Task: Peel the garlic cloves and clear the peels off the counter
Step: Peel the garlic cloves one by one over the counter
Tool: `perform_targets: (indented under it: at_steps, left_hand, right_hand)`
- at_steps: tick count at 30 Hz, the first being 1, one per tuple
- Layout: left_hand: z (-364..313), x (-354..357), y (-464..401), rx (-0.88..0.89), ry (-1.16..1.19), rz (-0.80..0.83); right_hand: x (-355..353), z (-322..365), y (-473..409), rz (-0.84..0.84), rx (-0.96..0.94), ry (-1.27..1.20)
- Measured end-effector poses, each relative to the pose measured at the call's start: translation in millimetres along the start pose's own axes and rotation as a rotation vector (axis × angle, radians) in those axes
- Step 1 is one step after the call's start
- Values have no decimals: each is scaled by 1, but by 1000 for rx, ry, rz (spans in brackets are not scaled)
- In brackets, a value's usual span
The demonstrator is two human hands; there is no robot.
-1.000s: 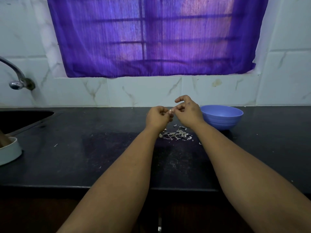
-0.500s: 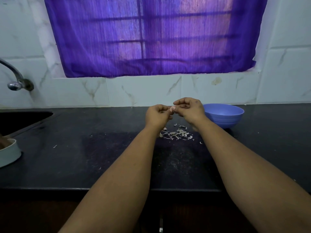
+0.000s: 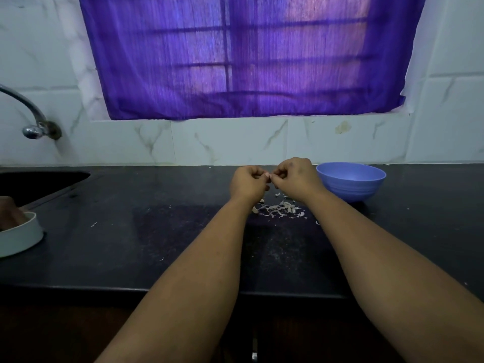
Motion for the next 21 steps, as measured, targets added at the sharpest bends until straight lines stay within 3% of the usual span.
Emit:
perform_targets:
  at_steps: [21]
  left_hand:
    - [-1, -1, -4, 20, -26, -22]
  right_hand:
    - [7, 25, -1, 99, -103, 317]
Point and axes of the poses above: each hand's wrist, its own y-axis away from the middle knuckle, its own x-axis out of the palm, z = x × y, the point moved 9 cm from there along -y, towards the middle knuckle, and after that the axes turned 9 degrees about -x, right-handed, at the moved point
